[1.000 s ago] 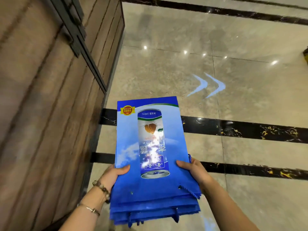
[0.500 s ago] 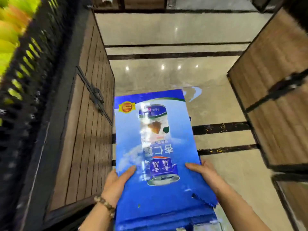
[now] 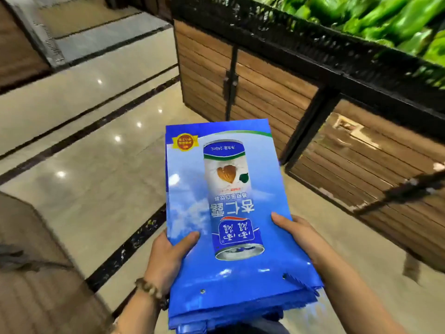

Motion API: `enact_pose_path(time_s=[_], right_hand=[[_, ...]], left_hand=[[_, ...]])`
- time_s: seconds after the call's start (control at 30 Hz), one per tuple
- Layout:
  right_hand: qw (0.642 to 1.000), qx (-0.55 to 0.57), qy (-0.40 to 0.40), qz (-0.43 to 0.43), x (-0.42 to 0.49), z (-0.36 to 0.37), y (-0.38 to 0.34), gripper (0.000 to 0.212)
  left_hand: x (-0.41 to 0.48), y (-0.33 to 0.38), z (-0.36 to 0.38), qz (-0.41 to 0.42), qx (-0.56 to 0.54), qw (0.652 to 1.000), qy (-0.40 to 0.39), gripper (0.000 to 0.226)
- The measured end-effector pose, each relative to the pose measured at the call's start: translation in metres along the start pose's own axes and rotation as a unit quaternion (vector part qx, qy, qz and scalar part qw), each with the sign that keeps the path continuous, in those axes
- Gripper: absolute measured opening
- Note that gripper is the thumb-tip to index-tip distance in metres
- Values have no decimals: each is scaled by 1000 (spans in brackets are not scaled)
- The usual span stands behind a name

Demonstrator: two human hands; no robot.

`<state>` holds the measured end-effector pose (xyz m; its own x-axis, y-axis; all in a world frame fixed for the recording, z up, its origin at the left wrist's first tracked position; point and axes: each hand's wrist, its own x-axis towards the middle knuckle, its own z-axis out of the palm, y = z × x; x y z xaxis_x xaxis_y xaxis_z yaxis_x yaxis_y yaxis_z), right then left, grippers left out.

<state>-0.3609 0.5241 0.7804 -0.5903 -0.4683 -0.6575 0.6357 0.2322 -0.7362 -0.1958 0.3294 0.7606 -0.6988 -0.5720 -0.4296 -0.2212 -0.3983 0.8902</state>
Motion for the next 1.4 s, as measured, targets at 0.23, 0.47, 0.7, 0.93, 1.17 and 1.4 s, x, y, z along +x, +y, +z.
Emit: enact_pose_path(time_s=[0.23,0.47,0.7,0.93,1.17,1.4], right_hand=[[969,153,181,-62,-70,-164,16,14],[860,259,413,-149,-167,-316,74,10],[714,335,590,-176,-242,-383,137,9],[573,392,698,-171,-290,-438,165,8],[464,444,751,-156,-334,-505,187,6],[389,479,772,-152,-400,-589,243,4]], left_hand=[[22,-12,188,0,86,972,-219,21],[-10,-65,407,-36,169,870,-461,30],[-70,-122,566,-109,292,706,-636,23],[-141,-178,707,-255,401,587,-656,14],[-231,-225,810,-72,418,532,-733,20],[-334,-295,895,-50,428,461,-776,16]])
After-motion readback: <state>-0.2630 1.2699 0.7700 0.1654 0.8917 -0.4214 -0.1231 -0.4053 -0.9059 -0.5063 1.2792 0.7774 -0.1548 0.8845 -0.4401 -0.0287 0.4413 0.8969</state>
